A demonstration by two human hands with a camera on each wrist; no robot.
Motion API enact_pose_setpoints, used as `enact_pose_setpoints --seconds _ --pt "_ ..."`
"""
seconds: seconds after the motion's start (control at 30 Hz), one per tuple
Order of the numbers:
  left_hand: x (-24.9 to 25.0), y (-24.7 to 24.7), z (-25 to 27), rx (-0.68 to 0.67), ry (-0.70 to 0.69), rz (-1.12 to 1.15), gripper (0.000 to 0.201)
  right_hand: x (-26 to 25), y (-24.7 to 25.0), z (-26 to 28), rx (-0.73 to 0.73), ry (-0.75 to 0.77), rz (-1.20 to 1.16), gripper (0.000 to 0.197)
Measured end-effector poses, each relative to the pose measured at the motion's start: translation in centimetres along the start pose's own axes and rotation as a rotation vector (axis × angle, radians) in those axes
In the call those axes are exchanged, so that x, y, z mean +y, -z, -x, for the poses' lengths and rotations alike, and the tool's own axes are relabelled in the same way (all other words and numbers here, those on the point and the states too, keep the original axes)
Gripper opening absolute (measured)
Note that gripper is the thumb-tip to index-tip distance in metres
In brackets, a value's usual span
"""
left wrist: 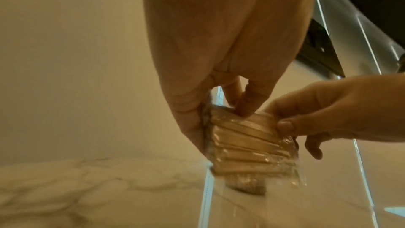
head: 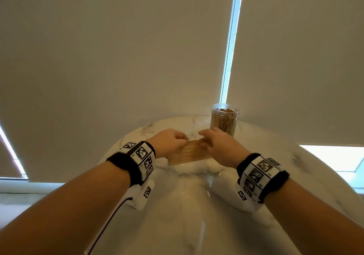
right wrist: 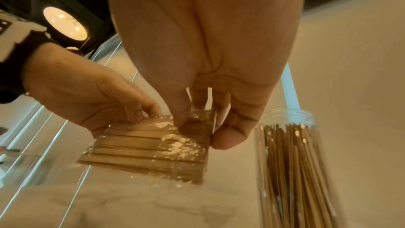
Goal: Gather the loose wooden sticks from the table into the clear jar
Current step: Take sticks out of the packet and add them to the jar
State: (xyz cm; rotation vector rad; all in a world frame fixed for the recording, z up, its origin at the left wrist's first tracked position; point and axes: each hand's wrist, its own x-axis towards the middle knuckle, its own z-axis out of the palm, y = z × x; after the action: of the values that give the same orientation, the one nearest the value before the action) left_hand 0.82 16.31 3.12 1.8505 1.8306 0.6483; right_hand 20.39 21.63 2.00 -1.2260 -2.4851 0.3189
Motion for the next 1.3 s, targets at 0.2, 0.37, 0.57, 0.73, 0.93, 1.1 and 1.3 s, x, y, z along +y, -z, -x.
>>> enact_pose_setpoints --seconds 0.2,0.37,0.57,0.73,0.93,1.1,1.3 --pt "0.6 -1.0 -1.1 0.436 -0.077 0.491 0.058 2.4 1.3 2.6 0.132 -0.099 -0.331 0.012" --pt "2.2 -2.9 -2.3 0.265 0.073 1.118 0.086 3.1 2.1 3.4 0.250 -0.123 -0.726 0.017" --pt "4.3 -5.1 -4.1 0.150 -0.062 1.280 0.036 3.1 1.6 1.9 0.325 -0.115 -0.705 0.018" --pt "3.5 -6.6 -5.7 0.203 -0.008 1.253 0.031 4.7 0.7 0.9 0.478 -0.102 -0.460 0.006" --pt "2.7 -7.0 -6.8 0.291 0.083 1.251 0.028 4.8 0.5 0.2 0.496 0.011 -0.401 0.007" --pt "2.4 -5.5 -7.7 0.356 0.133 1.304 0.014 3.9 1.4 0.0 0.470 0.092 -0.491 0.009" --pt "3.0 -5.2 -7.6 0.254 0.051 1.258 0.027 4.2 2.5 0.3 0.323 0.133 -0.370 0.019"
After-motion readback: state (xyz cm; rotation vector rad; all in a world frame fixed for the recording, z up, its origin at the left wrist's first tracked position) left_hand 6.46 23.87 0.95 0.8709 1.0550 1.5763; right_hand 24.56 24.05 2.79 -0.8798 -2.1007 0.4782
